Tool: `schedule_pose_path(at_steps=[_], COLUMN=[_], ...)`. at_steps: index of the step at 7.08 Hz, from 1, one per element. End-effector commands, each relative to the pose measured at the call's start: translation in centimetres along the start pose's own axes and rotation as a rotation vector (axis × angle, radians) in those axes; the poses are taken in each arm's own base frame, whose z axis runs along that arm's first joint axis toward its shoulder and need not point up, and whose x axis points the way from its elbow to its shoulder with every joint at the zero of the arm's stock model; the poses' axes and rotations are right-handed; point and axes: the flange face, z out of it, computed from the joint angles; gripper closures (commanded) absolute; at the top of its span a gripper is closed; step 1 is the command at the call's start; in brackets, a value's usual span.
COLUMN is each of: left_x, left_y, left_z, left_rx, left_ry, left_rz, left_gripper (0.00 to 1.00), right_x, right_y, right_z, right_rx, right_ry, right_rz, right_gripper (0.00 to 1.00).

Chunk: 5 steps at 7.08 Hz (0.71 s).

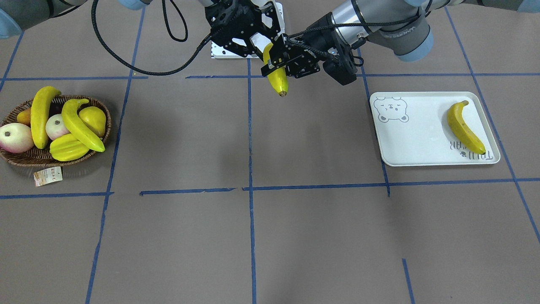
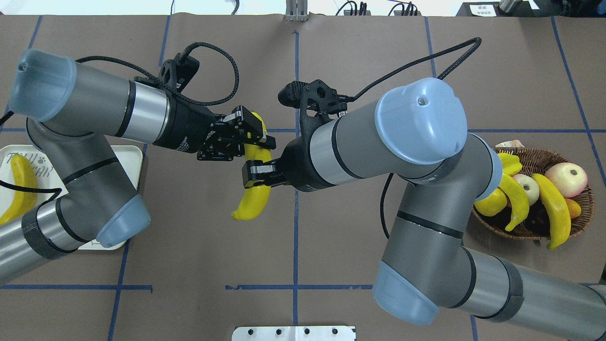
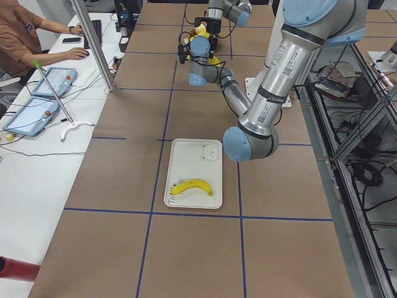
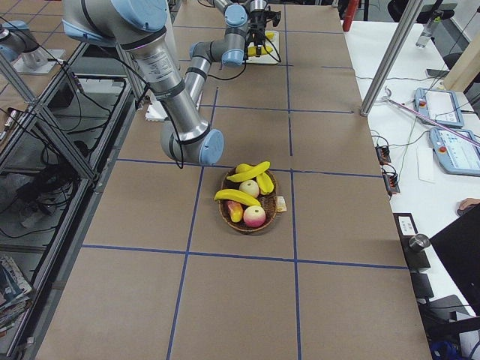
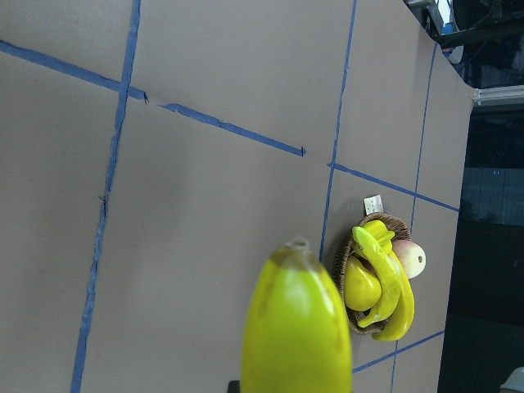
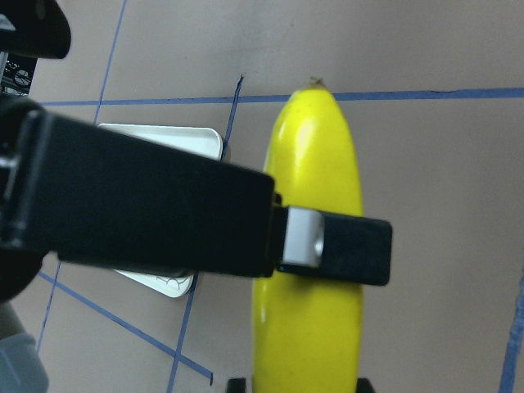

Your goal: Transfer all bananas from basket to plate

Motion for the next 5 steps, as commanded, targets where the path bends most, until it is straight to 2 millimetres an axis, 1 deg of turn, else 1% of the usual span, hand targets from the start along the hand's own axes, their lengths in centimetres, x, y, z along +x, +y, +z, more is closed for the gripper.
schedule_pose_path(at_steps=[1,3,4,5], left_x=[-0.1,-0.6,-1.8,-3.5], left_y=[-0.1,-0.5,-2.3,-4.6], left_z=[0.0,0.0,0.1,-0.1], left_rx=[0.003,0.012,0.043,0.082], left_ry=[-0.002,-0.018,-0.09,-0.216], left_rz=[-0.003,-0.006,-0.055,-0.134], left_gripper=[1.0,1.0,1.0,1.0], right_x=[-0.6,-0.8,-0.7,-0.4], right_y=[0.5,0.7,0.5,0.2], right_z=[-0.3,-1.0,-1.8,-3.2], right_rx=[-0.002,0.004,0.03,0.057], right_ry=[-0.016,-0.026,-0.023,-0.027], right_rz=[0.021,0.021,0.019,0.017], right_gripper=[0.0,0.0,0.0,0.0])
